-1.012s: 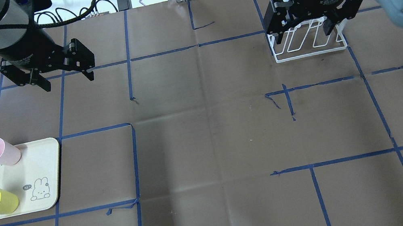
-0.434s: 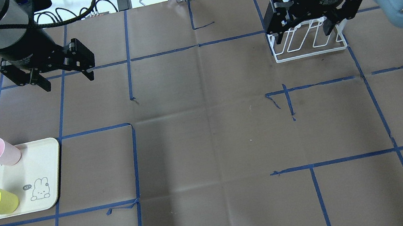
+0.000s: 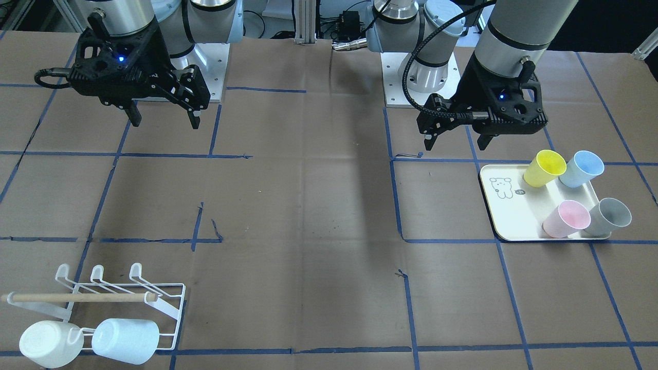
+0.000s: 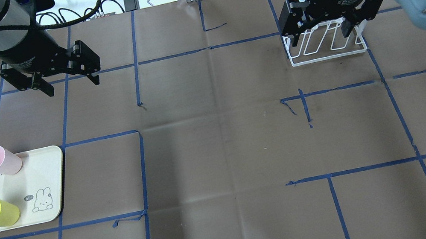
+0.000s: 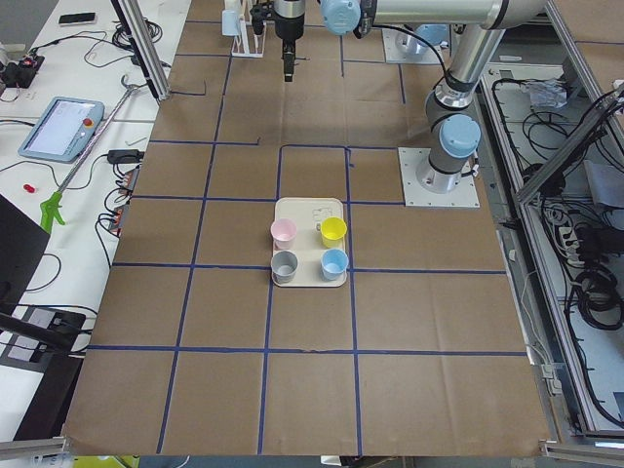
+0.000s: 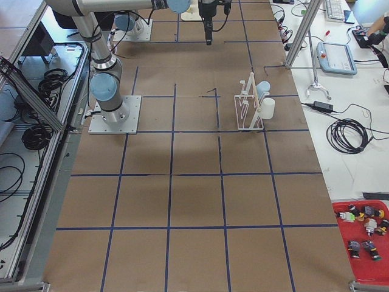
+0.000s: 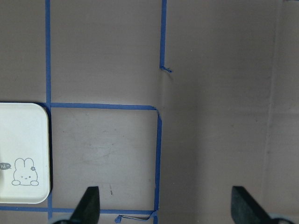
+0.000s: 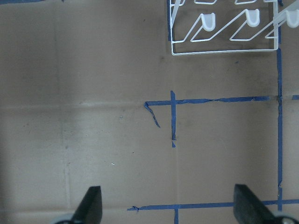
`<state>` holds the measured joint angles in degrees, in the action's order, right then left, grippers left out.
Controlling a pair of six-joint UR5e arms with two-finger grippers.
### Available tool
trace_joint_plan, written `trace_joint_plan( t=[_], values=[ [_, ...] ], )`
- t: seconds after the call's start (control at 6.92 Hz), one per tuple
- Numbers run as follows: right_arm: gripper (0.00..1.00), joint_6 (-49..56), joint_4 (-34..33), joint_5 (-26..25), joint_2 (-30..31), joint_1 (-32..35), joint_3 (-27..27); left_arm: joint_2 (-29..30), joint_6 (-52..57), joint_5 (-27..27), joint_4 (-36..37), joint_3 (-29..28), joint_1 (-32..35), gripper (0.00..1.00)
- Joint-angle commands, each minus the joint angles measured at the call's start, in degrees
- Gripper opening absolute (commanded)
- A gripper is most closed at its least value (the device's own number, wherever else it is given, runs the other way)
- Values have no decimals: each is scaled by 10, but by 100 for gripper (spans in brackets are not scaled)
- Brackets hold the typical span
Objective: Transfer IKEA cup to right arm and place on rack
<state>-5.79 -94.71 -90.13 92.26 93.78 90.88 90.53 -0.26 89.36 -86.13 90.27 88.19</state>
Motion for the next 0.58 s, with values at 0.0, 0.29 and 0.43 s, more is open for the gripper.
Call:
trace_joint_plan(
  t=[0.0, 0.29, 0.43],
  values=[
    [100, 1, 0, 0, 0, -1, 0, 0, 0, 0, 0, 0, 0, 100],
    [100, 1, -2, 0, -1, 0, 0, 0, 0, -1, 0, -1, 0, 100],
    [100, 1, -3, 1, -1, 0, 0, 0, 0, -1, 0, -1, 0, 100]
  ],
)
